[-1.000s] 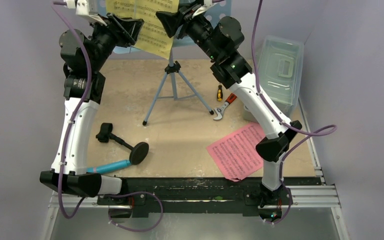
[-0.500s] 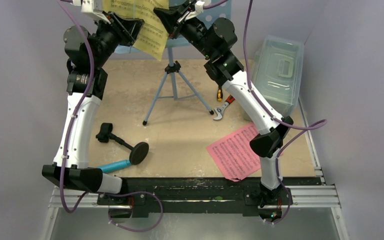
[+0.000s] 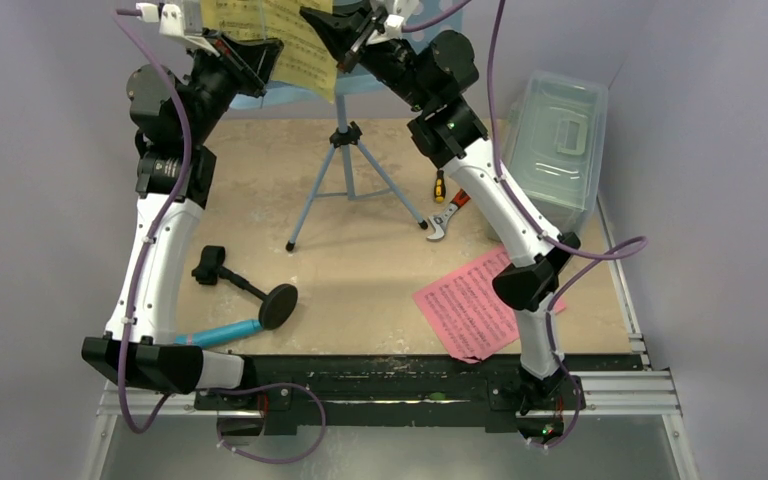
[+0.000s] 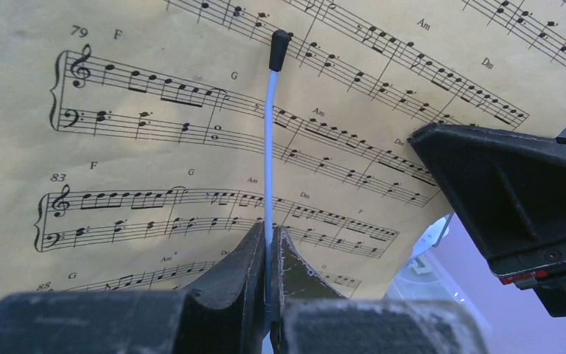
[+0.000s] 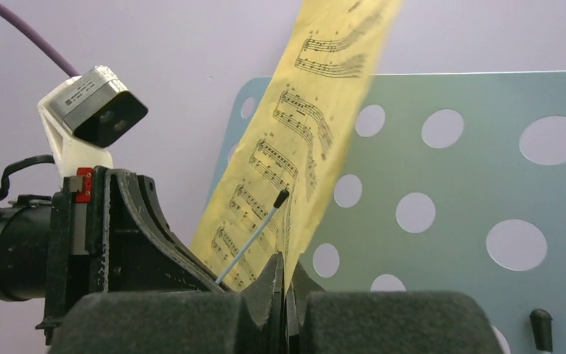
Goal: Set up the instrument practice props
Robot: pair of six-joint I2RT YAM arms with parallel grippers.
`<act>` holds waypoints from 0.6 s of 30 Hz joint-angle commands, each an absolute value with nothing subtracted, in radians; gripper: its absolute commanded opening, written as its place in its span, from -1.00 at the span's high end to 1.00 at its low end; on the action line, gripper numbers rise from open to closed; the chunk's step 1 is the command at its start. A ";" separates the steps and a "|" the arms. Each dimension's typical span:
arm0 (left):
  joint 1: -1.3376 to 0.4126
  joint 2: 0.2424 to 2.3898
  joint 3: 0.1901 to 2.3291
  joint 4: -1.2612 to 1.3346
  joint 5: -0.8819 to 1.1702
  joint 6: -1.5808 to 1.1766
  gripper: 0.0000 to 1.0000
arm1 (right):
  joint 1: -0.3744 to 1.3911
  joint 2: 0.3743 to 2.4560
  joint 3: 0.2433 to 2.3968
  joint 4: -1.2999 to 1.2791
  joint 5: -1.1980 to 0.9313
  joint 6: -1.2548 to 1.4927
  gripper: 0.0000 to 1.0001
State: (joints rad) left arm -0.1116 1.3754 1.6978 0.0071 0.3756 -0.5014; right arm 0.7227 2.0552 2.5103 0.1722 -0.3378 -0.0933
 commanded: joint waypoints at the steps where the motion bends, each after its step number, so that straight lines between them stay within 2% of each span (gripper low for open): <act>1: -0.109 1.289 1.634 0.151 0.370 -0.482 1.00 | 0.722 2.058 2.561 0.188 -0.410 -0.156 1.00; 15: -0.108 1.282 1.640 0.108 0.350 -0.444 1.00 | 0.721 2.129 2.638 0.226 -0.470 -0.171 1.00; 18: -0.108 1.276 1.638 0.090 0.332 -0.442 0.80 | 0.721 2.118 2.611 0.251 -0.409 -0.158 0.59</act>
